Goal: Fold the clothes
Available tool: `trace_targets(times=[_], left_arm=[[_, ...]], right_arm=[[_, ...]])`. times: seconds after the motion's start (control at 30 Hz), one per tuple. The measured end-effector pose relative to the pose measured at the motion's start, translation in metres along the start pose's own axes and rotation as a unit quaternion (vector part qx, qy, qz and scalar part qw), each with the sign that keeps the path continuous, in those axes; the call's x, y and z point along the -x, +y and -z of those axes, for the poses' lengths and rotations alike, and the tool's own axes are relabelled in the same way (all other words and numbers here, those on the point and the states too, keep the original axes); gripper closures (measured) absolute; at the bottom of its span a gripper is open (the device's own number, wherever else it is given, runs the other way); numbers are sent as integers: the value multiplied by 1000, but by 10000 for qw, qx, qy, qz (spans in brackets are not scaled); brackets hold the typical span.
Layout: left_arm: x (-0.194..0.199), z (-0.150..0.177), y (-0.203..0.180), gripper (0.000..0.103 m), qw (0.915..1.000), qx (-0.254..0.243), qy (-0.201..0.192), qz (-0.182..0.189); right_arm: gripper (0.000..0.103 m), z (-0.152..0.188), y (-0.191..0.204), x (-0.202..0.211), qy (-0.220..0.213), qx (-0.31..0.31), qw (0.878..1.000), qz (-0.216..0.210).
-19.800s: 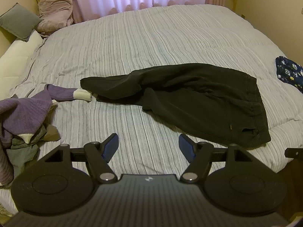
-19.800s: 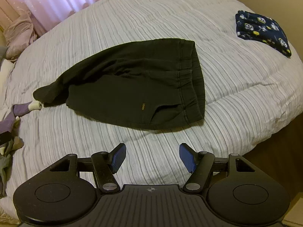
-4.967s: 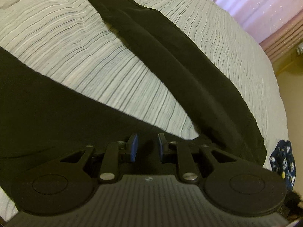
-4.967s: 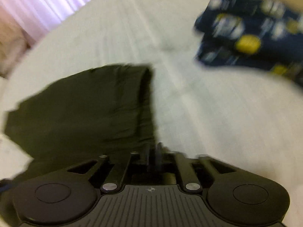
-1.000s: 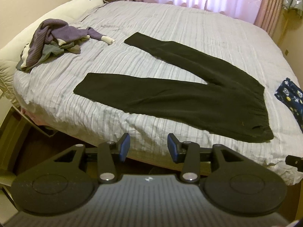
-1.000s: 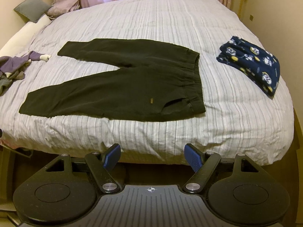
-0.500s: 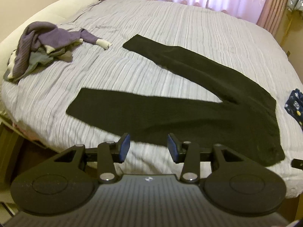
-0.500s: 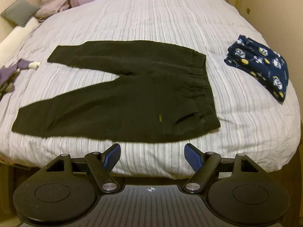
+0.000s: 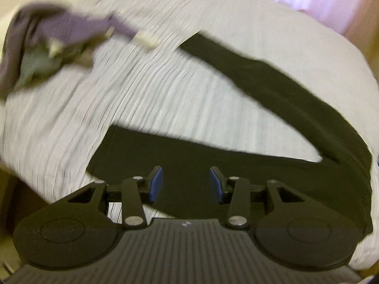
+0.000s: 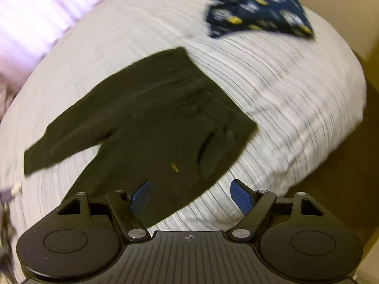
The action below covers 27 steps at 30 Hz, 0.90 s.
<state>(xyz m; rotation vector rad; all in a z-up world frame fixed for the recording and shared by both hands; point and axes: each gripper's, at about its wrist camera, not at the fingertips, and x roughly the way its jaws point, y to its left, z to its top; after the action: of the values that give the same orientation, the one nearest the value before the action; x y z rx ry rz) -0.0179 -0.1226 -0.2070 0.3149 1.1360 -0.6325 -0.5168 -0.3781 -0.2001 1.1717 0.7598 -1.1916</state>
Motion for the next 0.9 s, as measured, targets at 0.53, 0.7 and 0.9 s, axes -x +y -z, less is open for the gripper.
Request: trace_targets(times=[0.53,0.7,0.9], left_arm=[[-145,34,142,63,9619,2556,439,-864],[-154,36,145,75,9604,2693,19,-712],[-153,33,145,90,9651,2538,-120,-626]], right_arm=[[26,-5,-52,-101,238,-905,9952,-279],[26,-12,-87,-116,15,-1425,9876,-665],[26,-13,-121,-127,-214,-1913,9744,-1159]])
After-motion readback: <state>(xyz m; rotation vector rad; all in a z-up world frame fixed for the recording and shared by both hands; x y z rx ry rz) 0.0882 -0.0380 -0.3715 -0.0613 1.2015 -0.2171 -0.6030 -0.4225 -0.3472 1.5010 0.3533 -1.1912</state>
